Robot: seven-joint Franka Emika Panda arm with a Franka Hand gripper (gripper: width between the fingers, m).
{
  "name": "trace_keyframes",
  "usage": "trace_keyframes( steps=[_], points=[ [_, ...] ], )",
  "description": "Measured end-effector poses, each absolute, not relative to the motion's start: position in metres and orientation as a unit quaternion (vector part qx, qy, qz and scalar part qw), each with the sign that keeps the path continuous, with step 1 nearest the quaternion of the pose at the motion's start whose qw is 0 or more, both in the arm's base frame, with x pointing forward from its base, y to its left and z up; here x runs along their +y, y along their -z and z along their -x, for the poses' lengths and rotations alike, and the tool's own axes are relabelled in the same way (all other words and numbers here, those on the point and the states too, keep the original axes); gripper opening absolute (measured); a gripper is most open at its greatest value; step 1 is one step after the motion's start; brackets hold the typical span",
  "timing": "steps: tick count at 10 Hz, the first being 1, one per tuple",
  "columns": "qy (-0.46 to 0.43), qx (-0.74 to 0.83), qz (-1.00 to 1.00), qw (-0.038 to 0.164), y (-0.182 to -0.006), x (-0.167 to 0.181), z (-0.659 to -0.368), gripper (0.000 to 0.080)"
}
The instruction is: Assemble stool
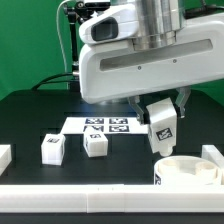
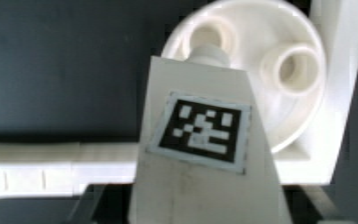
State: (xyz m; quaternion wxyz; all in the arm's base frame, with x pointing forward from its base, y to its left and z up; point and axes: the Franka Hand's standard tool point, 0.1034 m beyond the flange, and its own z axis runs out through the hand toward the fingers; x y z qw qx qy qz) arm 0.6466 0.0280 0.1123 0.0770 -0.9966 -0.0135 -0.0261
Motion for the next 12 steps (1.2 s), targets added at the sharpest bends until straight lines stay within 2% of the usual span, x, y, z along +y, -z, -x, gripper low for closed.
trace_keyframes(
  steps=[3, 5, 9, 11, 12],
  points=[
    [0.126, -0.031, 0.99, 0.047, -0.109, 0.022, -0.651, 0.0327],
    [0.135, -0.092, 0.986, 0.03, -0.116, 0.034, -0.658, 0.0327],
    [0.138, -0.113, 0.984, 0.025, -0.117, 0.04, -0.659, 0.0327],
    [0.158, -0.194, 0.968, -0.001, -0.121, 0.055, -0.663, 0.0327],
    [0.159, -0.2, 0.967, -0.001, -0.122, 0.062, -0.663, 0.0327]
  ],
)
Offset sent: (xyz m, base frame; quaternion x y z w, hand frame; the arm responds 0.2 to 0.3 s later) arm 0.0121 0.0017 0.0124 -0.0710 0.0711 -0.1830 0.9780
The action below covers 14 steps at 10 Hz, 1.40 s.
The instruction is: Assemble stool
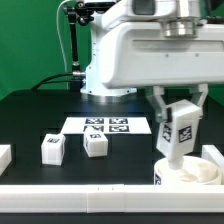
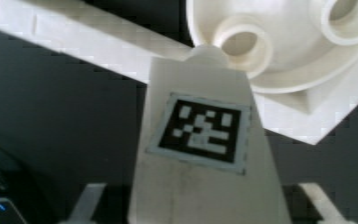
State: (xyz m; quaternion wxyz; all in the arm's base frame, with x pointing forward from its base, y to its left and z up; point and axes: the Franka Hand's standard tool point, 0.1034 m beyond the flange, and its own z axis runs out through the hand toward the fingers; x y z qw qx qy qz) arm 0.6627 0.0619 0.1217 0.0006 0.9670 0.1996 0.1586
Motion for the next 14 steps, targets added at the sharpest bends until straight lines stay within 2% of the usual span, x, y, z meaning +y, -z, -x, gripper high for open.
trace_keyframes(
  steps=[5, 14],
  points=[
    [-0.188, 0.203, -0.961, 0.005, -0.119, 0.06, -0.665, 0.0327],
    [-0.177, 0.215, -0.96, 0.002, -0.1, 0.073, -0.653, 0.0327]
  ],
)
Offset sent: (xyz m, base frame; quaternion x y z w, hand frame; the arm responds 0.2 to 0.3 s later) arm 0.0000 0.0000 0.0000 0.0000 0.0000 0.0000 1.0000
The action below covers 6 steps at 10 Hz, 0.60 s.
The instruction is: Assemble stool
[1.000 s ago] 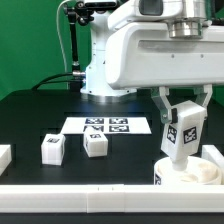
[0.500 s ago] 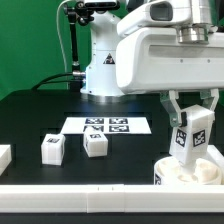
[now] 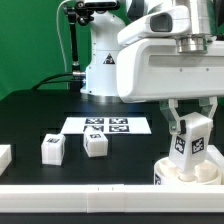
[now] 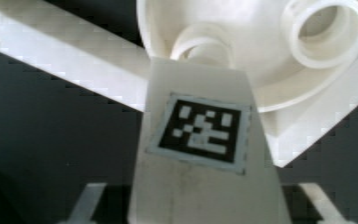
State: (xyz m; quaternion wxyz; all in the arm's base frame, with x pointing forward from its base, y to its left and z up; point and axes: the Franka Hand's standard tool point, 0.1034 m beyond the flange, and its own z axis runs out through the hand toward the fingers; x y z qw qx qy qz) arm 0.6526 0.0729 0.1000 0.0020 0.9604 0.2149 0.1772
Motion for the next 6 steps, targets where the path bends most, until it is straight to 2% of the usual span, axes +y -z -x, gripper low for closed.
trace_keyframes(
  steps=[6],
  points=[
    [-0.182, 0.214, -0.96, 0.002, -0.088, 0.073, -0.65, 0.0328]
  ],
)
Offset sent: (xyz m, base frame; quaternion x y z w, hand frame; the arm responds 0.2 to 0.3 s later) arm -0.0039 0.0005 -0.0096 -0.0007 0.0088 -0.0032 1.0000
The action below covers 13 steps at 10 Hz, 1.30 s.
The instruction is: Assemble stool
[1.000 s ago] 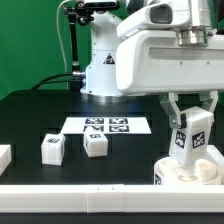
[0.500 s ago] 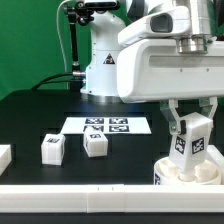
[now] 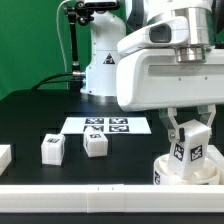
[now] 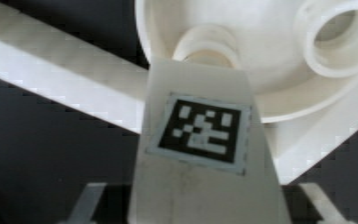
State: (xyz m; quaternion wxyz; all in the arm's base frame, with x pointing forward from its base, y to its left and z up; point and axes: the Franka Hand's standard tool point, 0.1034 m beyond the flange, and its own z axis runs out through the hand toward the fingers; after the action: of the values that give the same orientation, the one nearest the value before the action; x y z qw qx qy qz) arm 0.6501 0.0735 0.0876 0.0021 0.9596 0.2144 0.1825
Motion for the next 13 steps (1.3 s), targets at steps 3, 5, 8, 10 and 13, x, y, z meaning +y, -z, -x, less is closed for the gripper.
trace_keyframes(
  steps=[3, 5, 8, 10, 13],
  points=[
    [-0.201, 0.213, -0.956, 0.004, -0.088, 0.074, -0.65, 0.0328],
    [-0.2, 0.213, -0.956, 0.004, -0.088, 0.074, -0.65, 0.0562],
    [-0.197, 0.214, -0.957, 0.003, -0.094, 0.076, -0.651, 0.0645],
    [-0.178, 0.214, -0.96, 0.0, -0.106, 0.076, -0.65, 0.0649],
    [-0.16, 0.219, -0.963, 0.0, -0.127, 0.071, -0.655, 0.0649]
  ],
)
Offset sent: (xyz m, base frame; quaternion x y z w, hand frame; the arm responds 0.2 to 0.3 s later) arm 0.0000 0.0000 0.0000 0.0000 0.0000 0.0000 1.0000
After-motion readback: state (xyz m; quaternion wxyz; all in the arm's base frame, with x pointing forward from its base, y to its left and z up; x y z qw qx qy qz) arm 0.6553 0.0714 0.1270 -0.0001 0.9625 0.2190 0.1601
